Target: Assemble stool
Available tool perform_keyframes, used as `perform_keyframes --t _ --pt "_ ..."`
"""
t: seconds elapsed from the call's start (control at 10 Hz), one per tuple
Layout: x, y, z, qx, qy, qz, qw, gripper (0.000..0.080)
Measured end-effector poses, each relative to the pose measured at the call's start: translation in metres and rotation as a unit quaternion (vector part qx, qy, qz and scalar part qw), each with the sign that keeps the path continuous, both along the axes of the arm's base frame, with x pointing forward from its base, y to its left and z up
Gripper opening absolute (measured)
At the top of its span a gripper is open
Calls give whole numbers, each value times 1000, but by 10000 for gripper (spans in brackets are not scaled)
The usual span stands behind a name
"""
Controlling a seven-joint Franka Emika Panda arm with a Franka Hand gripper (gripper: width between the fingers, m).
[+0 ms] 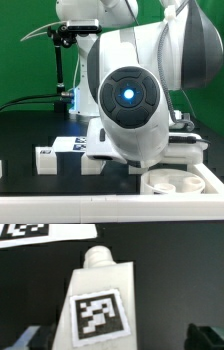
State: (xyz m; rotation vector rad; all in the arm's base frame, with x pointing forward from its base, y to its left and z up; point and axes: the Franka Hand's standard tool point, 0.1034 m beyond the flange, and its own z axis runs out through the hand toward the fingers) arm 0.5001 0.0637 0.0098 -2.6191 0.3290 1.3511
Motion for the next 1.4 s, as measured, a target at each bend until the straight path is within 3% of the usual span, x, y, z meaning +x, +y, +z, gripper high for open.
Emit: perform_keyframes --t 0.1,0.2,0.3,0.9,1.1,1.2,1.3,1.4 --pt "0 0 0 0 0 0 1000 547" --pt "0 0 0 0 0 0 1000 363" --pt "0 0 0 0 0 0 1000 324" --pt "1 0 4 2 0 2 1000 324" --pt "21 -3 57 14 -19 13 1000 324" --pt "28 -3 77 13 -28 13 999 324" --pt "30 -3 83 20 -33 19 999 324" --pt "31 -3 70 25 -55 24 998 324"
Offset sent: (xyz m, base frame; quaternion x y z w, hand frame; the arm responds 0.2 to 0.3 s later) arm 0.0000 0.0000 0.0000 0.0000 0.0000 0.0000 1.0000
